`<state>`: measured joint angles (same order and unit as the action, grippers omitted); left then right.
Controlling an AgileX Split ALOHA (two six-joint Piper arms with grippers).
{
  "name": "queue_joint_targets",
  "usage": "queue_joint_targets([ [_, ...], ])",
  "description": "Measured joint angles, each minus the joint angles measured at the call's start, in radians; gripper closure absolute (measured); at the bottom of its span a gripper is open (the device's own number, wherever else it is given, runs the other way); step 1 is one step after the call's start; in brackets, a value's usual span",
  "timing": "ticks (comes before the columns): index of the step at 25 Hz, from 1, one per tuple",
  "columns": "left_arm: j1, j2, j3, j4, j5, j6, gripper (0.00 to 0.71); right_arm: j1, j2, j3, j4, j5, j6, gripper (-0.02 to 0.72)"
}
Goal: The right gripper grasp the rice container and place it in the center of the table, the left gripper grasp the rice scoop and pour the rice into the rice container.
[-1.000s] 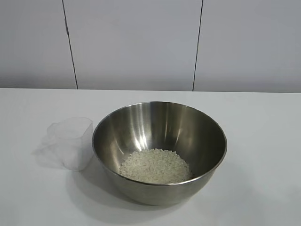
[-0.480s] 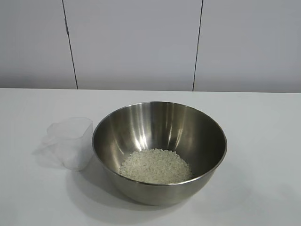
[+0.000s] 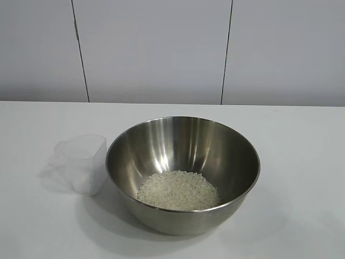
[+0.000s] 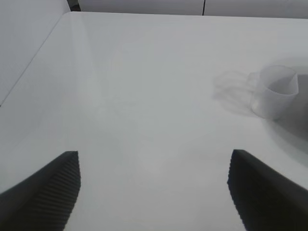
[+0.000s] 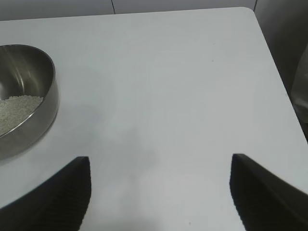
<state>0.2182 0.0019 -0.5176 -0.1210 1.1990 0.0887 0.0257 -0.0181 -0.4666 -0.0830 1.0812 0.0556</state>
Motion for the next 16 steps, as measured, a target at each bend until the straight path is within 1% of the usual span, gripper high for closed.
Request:
queue_joint_targets([
  [5,0.0,-0.003,0.001,0.0,0.001,0.0,0.104,0.0,0.0,0.0,0.0,-0.001,0.0,0.159],
  [10,-0.023,-0.018,0.001,0.001,0.002,0.0,0.104,0.0,0.0,0.0,0.0,0.0,0.0,0.159],
  [16,-0.025,-0.018,0.002,0.011,0.001,0.0,0.104,0.0,0.0,0.0,0.0,0.0,0.0,0.159],
])
